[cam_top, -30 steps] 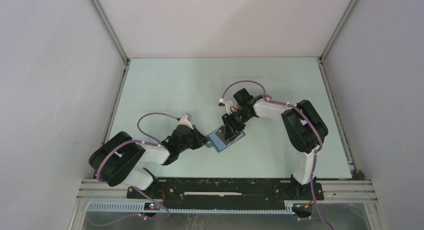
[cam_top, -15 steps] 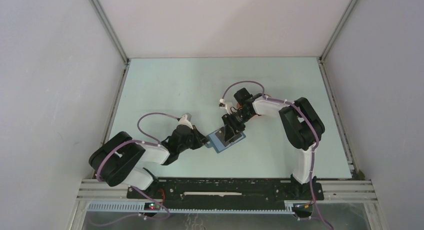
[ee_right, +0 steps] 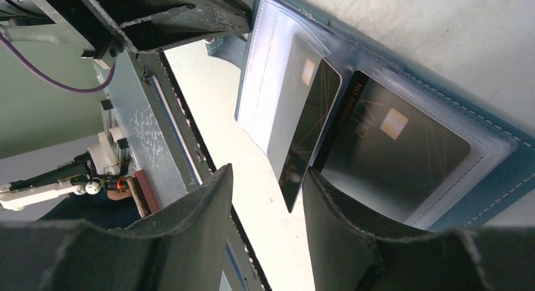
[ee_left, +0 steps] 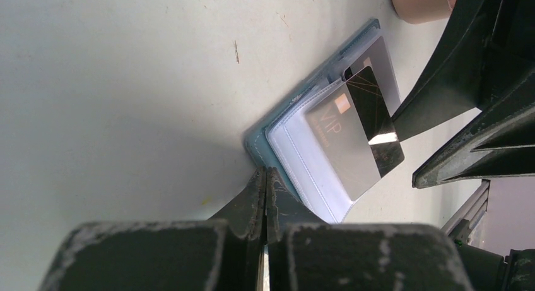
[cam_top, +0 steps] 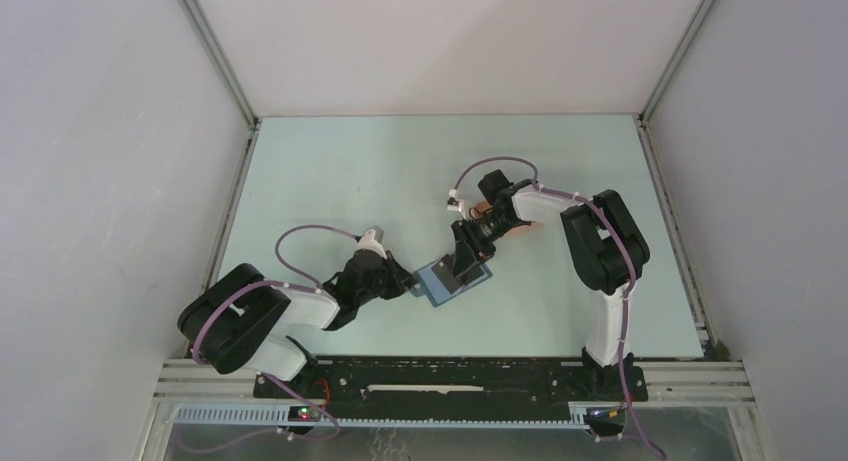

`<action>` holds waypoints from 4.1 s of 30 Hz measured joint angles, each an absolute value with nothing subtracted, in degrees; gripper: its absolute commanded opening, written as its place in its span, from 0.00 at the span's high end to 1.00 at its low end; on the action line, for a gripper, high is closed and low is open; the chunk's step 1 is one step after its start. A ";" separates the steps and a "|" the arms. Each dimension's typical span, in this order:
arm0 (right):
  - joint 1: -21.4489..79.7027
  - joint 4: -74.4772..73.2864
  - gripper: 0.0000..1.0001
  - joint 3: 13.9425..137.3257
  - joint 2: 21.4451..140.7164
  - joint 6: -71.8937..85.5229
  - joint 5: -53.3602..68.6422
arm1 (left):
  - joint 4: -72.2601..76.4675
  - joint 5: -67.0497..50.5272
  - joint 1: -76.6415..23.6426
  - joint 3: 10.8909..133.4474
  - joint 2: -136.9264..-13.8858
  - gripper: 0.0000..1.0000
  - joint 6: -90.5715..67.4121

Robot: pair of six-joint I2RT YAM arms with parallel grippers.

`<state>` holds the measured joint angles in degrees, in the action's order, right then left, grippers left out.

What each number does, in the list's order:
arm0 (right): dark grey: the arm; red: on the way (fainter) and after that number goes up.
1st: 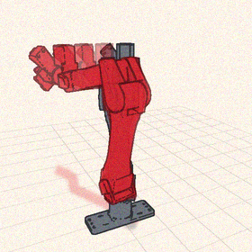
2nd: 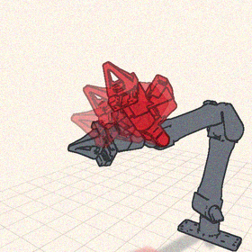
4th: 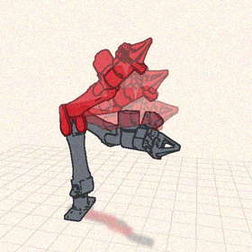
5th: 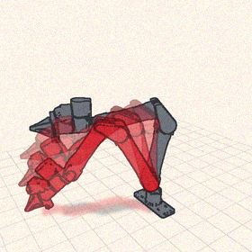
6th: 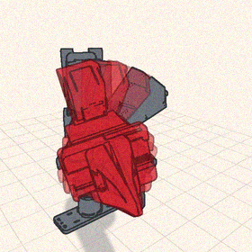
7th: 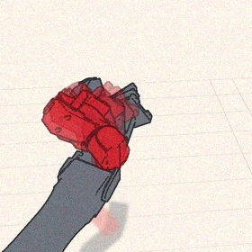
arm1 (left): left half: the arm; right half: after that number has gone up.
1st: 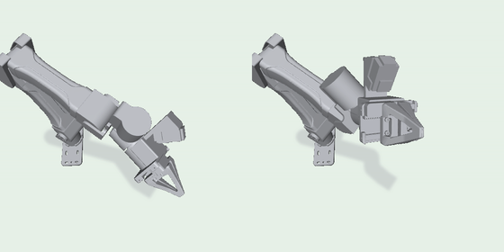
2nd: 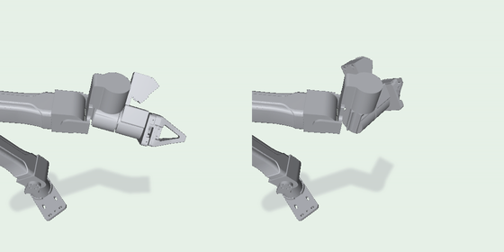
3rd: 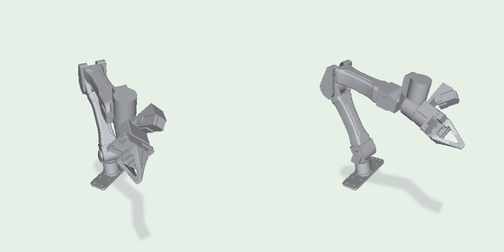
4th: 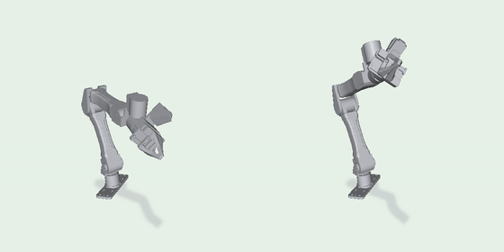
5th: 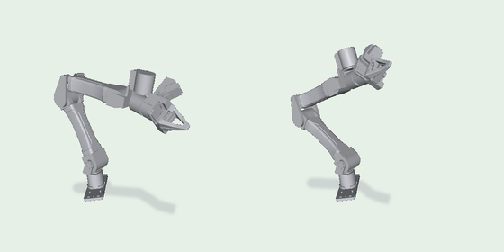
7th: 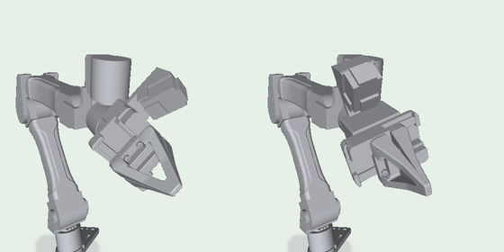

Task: Put the credit cards into the card holder
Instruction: Insert the credit card into the card holder, then turn over the card slot in the card holder.

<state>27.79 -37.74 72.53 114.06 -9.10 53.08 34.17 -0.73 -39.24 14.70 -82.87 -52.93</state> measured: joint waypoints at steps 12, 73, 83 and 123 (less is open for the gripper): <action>27.83 -38.68 0.49 72.60 114.65 -9.74 49.76 | 33.89 -0.97 -39.24 15.00 -83.00 1.00 -52.47; 35.55 -27.64 0.78 57.76 92.99 -47.09 44.62 | 25.23 -6.02 -39.35 1.17 -36.38 0.34 -58.15; 39.72 -28.42 0.86 60.71 97.71 -45.01 37.80 | 30.70 -6.33 -39.83 1.17 -47.33 0.48 -60.66; 44.40 -29.12 0.91 63.31 103.24 -44.40 31.86 | 40.58 -9.23 -40.12 8.21 -75.59 0.60 -62.06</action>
